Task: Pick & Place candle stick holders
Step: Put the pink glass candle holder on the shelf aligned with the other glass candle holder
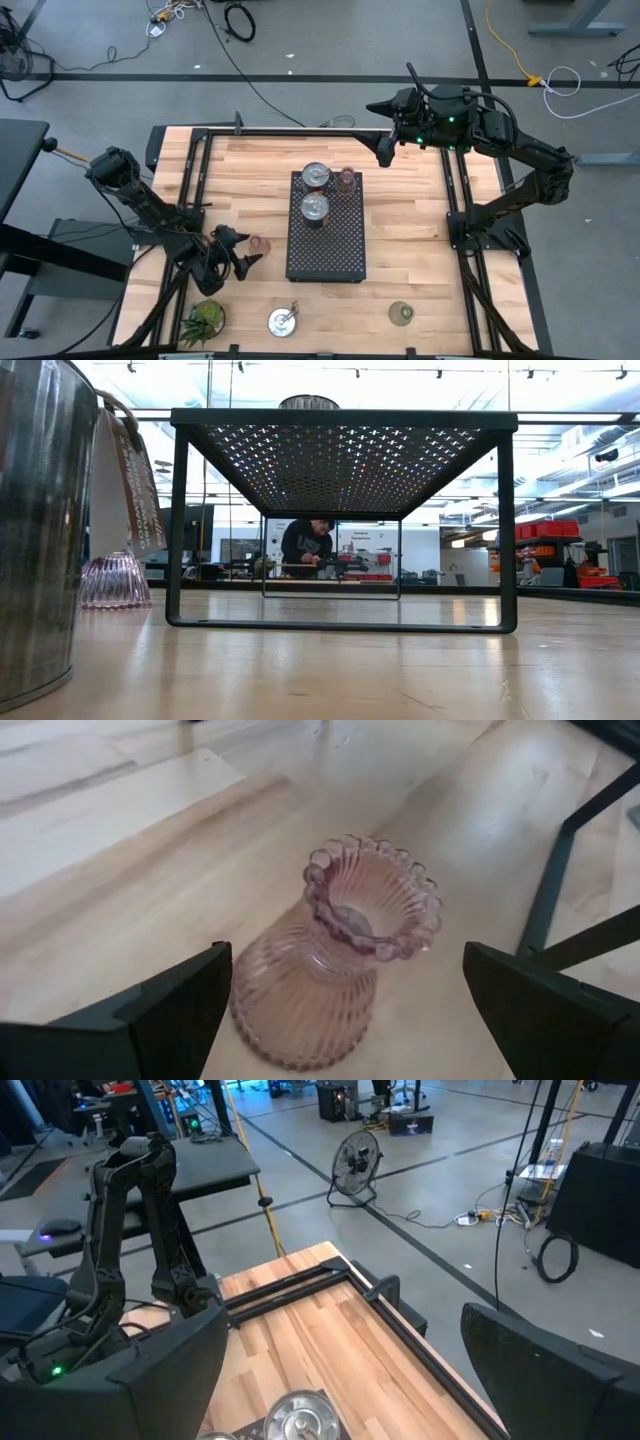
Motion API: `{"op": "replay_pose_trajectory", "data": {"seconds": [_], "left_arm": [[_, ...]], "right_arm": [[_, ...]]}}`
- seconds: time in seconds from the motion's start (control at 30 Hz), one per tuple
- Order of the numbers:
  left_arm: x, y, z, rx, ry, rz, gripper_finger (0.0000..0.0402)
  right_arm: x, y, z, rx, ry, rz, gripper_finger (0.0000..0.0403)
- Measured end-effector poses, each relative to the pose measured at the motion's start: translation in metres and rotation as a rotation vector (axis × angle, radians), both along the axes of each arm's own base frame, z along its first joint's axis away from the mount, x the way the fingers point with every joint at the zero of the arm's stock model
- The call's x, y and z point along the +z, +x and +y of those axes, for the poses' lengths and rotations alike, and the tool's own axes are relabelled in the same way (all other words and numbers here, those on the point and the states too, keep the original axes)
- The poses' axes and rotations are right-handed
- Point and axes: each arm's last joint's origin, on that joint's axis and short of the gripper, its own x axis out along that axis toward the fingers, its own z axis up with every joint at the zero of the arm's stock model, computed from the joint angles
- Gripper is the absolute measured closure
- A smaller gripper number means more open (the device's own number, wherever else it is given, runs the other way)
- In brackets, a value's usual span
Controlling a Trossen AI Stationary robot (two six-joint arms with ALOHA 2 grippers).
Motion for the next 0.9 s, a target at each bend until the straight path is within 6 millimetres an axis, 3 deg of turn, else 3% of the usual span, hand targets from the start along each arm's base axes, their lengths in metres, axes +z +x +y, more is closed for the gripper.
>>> {"op": "replay_pose_trajectory", "data": {"seconds": [0.53, 0.9], "left_arm": [[-0.001, -0.001, 0.002, -0.002, 0.046, 0.011, 0.0091], [-0.019, 0.001, -0.001, 0.027, 0.028, 0.075, 0.0099]], "right_arm": [[0.0, 0.0, 0.0, -0.001, -0.005, 0.002, 0.0003], [0.0, 0.0, 0.0, -0.001, -0.005, 0.001, 0.0003]]}}
